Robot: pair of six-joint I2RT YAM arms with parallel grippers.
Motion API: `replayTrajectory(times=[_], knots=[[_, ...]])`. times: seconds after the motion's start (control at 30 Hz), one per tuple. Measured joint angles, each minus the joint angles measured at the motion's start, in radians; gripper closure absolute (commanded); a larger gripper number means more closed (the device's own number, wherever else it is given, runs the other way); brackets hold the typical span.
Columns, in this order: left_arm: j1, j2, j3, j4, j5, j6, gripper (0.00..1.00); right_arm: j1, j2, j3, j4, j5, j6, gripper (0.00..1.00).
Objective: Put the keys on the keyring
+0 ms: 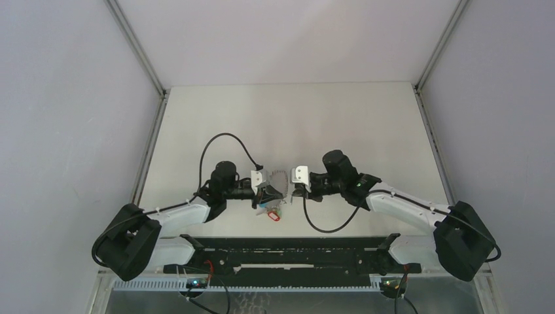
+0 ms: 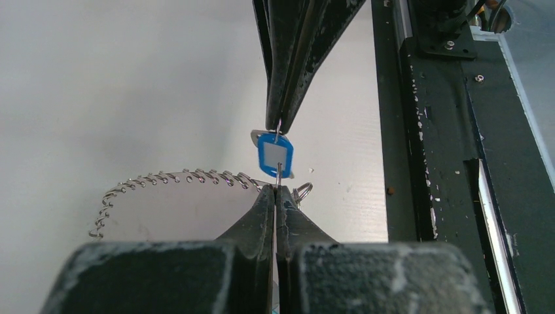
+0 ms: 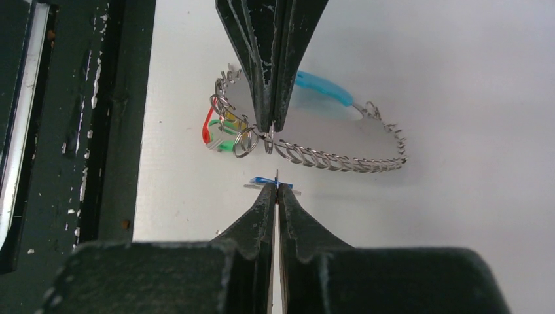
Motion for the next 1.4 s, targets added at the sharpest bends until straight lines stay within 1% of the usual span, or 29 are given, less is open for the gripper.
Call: replayTrajectory(times=[0.3,0.57,1.4], knots=[[0.000,0.000,0.000,0.001,0.003,0.000,1.00,0.025,0.040,0.037,-0.075,0.026,-0.014,1.00],[0.000,0.000,0.000,0.003,0.003,-0.001,1.00,0.043,0.052,0.045,-0.077,0.037,-0.014,1.00],[-0.003,0.000,0.000,0.018,0.006,-0.009,1.00,0.043,0.072,0.056,-0.072,0.043,-0.010,1.00]])
